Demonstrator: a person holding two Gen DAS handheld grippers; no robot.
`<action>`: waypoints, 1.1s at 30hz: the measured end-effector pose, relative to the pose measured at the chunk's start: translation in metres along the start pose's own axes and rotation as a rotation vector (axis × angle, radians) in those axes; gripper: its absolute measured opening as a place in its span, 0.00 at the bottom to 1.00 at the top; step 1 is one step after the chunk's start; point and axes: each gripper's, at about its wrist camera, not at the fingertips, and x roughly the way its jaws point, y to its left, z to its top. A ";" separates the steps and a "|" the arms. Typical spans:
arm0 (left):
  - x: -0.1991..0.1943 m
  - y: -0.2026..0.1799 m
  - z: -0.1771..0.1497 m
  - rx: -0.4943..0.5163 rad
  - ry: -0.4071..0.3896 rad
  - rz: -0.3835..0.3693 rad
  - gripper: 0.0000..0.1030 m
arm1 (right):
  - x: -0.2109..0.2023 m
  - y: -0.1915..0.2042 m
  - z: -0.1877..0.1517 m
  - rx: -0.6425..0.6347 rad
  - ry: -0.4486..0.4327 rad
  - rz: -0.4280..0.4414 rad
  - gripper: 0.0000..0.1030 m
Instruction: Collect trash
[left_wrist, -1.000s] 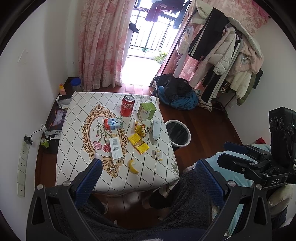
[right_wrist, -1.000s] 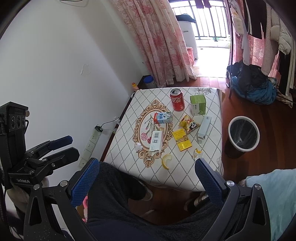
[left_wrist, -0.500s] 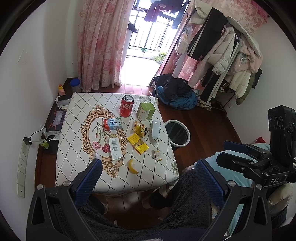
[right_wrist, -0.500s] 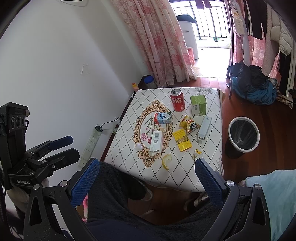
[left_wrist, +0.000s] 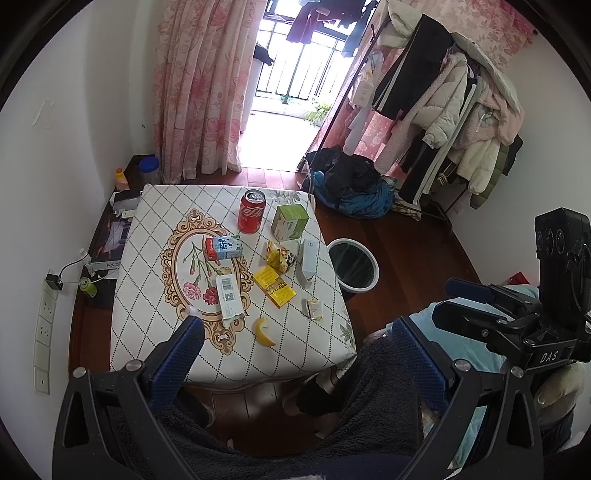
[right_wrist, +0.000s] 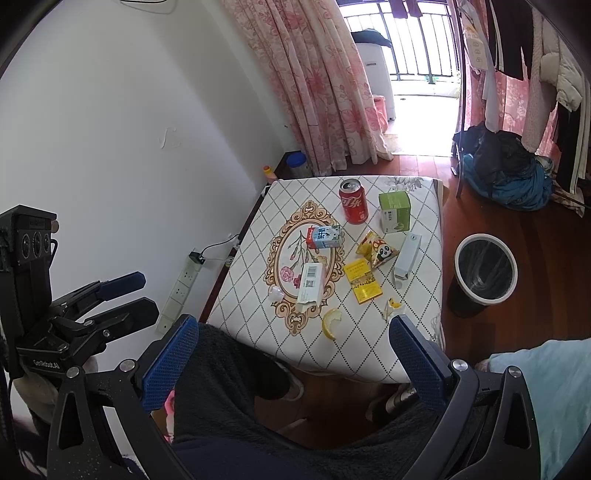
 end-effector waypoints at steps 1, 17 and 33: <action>0.000 0.000 0.000 0.000 0.001 -0.001 1.00 | -0.001 -0.001 0.001 0.001 -0.001 0.000 1.00; 0.000 0.000 -0.001 0.001 0.001 -0.001 1.00 | -0.004 -0.003 0.006 0.000 0.000 0.004 1.00; 0.099 0.032 -0.004 -0.050 0.047 0.394 1.00 | 0.060 -0.056 0.004 0.138 -0.010 -0.188 0.98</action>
